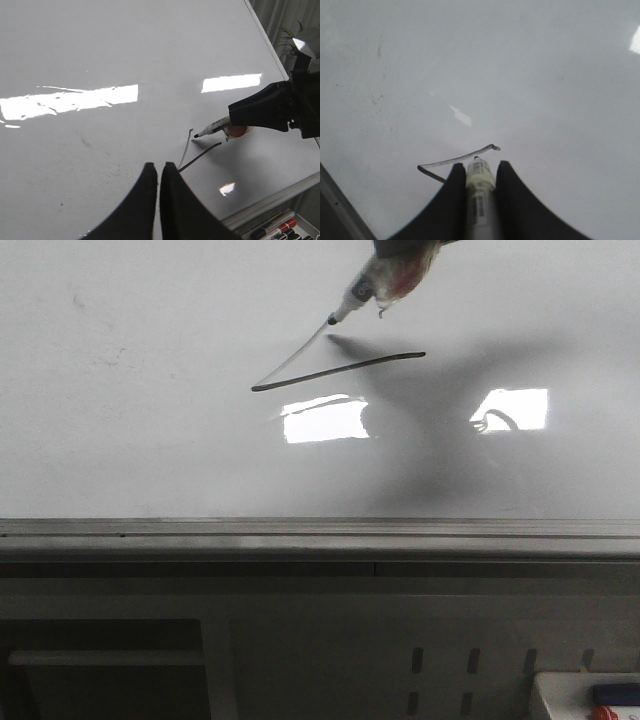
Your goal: Write number 4 on whiteboard
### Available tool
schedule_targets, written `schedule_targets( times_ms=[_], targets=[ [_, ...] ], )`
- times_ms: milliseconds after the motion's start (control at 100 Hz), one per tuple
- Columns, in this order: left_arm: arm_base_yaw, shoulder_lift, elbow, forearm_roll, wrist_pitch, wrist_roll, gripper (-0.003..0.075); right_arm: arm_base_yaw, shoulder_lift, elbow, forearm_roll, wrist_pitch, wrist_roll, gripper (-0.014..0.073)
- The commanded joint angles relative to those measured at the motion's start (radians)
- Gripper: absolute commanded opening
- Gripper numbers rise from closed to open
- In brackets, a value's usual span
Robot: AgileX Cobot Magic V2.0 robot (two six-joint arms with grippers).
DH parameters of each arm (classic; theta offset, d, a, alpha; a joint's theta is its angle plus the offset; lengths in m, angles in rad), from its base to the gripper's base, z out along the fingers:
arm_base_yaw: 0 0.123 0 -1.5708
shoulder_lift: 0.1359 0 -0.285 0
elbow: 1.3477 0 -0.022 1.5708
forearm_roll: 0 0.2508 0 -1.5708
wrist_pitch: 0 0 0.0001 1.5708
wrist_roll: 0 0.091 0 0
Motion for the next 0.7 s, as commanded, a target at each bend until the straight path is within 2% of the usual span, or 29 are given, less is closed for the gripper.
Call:
schedule_targets(
  times_ms=[0,690],
  targets=[
    [0.001,0.009,-0.027,-0.019,-0.075,0.001,-0.0020,0.001,-0.013,-0.039,-0.009,-0.104,-0.015,-0.0046],
    [0.001,0.009,-0.027,-0.019,-0.066,0.001,-0.0020,-0.003,0.036,-0.039,-0.009,-0.116,-0.015,-0.0046]
  ],
)
